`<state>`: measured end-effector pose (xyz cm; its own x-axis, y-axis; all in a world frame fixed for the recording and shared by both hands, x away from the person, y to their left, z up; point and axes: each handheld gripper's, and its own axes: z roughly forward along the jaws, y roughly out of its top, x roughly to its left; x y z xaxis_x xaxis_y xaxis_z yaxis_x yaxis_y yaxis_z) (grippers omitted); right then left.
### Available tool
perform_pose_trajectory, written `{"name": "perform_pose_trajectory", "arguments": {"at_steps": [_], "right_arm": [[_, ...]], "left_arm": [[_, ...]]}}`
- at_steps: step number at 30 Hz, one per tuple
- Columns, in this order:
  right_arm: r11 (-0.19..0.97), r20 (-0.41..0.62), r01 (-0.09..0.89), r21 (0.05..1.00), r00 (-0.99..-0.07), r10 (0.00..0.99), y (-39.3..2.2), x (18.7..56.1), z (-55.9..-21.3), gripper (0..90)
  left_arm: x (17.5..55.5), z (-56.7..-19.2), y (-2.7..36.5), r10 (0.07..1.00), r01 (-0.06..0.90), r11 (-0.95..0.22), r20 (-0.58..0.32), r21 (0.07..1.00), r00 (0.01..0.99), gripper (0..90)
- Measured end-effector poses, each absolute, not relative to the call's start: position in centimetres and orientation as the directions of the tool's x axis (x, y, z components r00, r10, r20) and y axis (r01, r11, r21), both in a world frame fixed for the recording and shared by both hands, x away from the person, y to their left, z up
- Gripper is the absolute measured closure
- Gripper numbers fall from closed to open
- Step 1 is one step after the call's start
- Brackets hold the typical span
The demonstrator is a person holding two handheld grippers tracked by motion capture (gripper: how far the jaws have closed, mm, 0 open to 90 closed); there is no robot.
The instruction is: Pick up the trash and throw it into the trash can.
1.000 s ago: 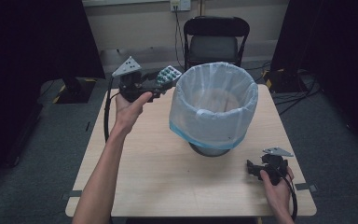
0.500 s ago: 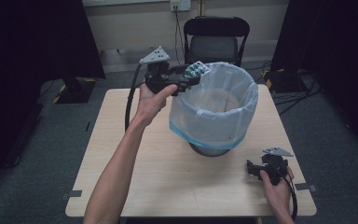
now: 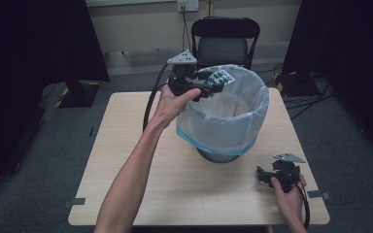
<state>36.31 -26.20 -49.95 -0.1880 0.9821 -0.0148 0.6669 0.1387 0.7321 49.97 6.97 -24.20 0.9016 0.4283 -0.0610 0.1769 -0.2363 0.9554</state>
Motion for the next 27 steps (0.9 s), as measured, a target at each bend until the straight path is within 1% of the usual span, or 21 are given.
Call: {"name": "perform_pose_trajectory", "arguments": {"at_steps": [2,9,11,13,18,22,27], "right_arm": [[0.139,-0.015,0.667,0.732,-0.188,0.982,-26.2,36.3,-50.0,9.9],[0.140,-0.015,0.667,0.732,-0.188,0.982,-26.2,36.3,-50.0,9.8],[0.139,-0.015,0.667,0.732,-0.188,0.982,-26.2,36.3,-50.0,9.8],[0.139,-0.015,0.667,0.732,-0.188,0.982,-26.2,36.3,-50.0,9.8],[0.140,-0.015,0.667,0.732,-0.190,0.982,-26.2,36.3,-50.0,9.8],[0.139,-0.015,0.667,0.732,-0.188,0.982,-26.2,36.3,-50.0,9.8],[0.139,-0.015,0.667,0.732,-0.188,0.982,-26.2,36.3,-50.0,9.8]], "left_arm": [[50.0,-24.2,7.2,0.432,0.183,-0.224,-0.071,0.957,0.899,26.2],[49.8,-24.0,8.2,0.438,0.188,-0.225,-0.073,0.956,0.896,20.8],[49.6,-23.9,8.4,0.449,0.188,-0.218,-0.073,0.958,0.891,17.9],[49.4,-23.5,9.2,0.463,0.173,-0.216,-0.055,0.961,0.885,17.5],[49.0,-23.2,10.3,0.480,0.169,-0.209,-0.049,0.963,0.876,17.2],[48.4,-23.3,11.6,0.507,0.152,-0.224,-0.018,0.963,0.862,16.5],[48.2,-23.4,12.7,0.521,0.158,-0.219,-0.021,0.963,0.853,16.2]]}}
